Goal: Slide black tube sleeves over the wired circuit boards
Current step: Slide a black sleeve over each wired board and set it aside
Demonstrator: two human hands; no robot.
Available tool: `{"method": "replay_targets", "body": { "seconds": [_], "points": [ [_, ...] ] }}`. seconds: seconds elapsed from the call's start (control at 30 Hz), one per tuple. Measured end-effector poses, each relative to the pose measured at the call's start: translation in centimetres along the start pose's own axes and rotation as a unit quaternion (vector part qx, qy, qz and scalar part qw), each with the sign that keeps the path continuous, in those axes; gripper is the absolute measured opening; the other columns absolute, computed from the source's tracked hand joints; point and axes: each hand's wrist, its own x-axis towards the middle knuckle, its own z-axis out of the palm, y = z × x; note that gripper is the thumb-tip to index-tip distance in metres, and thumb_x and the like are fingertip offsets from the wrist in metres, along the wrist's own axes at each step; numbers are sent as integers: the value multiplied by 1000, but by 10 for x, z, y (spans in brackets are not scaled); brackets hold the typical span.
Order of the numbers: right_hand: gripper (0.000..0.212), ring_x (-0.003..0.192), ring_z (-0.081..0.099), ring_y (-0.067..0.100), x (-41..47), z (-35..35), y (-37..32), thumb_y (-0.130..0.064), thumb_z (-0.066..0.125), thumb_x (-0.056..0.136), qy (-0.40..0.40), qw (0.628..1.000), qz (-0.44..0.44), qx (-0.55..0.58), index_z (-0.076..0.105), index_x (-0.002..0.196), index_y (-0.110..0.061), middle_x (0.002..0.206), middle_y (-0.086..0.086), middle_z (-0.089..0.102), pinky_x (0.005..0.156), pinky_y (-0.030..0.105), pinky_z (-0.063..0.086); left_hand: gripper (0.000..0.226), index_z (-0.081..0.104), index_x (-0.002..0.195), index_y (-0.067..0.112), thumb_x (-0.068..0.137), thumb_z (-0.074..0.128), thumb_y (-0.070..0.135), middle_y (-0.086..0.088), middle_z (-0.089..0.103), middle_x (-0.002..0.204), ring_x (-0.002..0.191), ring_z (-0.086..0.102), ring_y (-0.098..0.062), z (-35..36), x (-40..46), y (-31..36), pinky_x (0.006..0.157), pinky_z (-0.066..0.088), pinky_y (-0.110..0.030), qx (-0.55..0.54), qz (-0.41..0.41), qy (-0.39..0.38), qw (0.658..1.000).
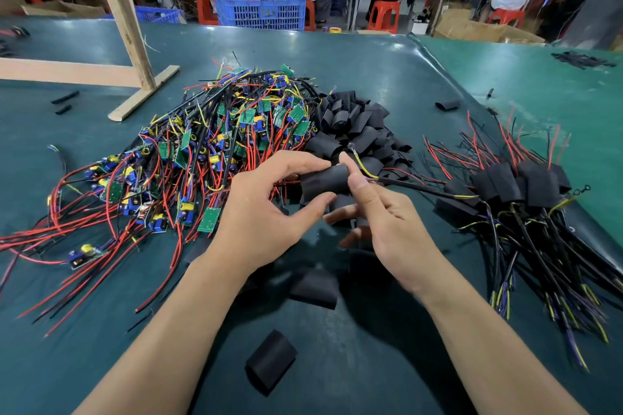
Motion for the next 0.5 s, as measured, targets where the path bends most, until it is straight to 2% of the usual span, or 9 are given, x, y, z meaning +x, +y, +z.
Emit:
{"method": "replay_targets", "body": {
  "seconds": [0.07, 0.13, 0.23, 0.27, 0.33, 0.4, 0.5],
  "points": [
    [23, 82, 69, 12, 1, 0, -2, -51, 49, 90, 11, 1000, 13, 3, 69, 101, -57, 139, -11, 57, 55, 29, 55, 35, 69, 110, 8, 77, 82, 8, 12, 69, 108, 102, 65, -1, -1, 0, 0, 91, 48, -17, 7, 0, -5, 1000],
    [27, 79, 70, 13, 2, 1, -4, -54, 50, 90, 19, 998, 38, 43, 76, 93, -45, 121, -8, 68, 51, 27, 54, 35, 69, 110, 7, 77, 82, 9, 13, 68, 108, 102, 64, 0, -2, 0, -1, 91, 47, -16, 15, 3, -5, 1000],
    [48, 74, 71, 20, 5, 2, -5, -62, 48, 83, 27, 982, 100, 157, 77, 92, -24, 99, 5, 75, 46, 26, 51, 36, 68, 110, 8, 78, 82, 10, 11, 69, 108, 103, 64, -1, -2, 0, -2, 92, 48, -18, 21, 2, -2, 1000],
    [50, 73, 70, 22, 5, 2, -4, -60, 47, 86, 28, 975, 114, 191, 76, 94, -21, 98, 8, 74, 45, 26, 50, 36, 68, 111, 8, 77, 82, 9, 11, 69, 108, 104, 65, -1, -3, 0, -2, 92, 48, -18, 21, 0, -2, 1000],
    [48, 71, 69, 24, 5, 3, -3, -52, 41, 96, 25, 966, 123, 228, 71, 109, -17, 100, 12, 73, 44, 26, 49, 37, 68, 111, 10, 77, 83, 9, 12, 70, 109, 104, 65, -2, -1, -1, -2, 93, 48, -19, 21, -4, -7, 1000],
    [42, 69, 68, 21, 5, 5, -2, -43, 38, 102, 30, 969, 116, 218, 67, 119, -19, 99, 11, 73, 44, 25, 48, 38, 68, 112, 13, 77, 83, 11, 12, 70, 109, 106, 65, -4, 0, -2, -1, 94, 51, -27, 24, -11, -15, 1000],
    [33, 67, 68, 19, 3, 8, -2, -37, 41, 104, 43, 979, 95, 173, 73, 107, -29, 89, 5, 73, 44, 25, 48, 40, 67, 114, 18, 78, 83, 13, 10, 71, 111, 108, 66, -10, 1, -2, -2, 94, 53, -39, 27, -13, -29, 999]
  ]
}}
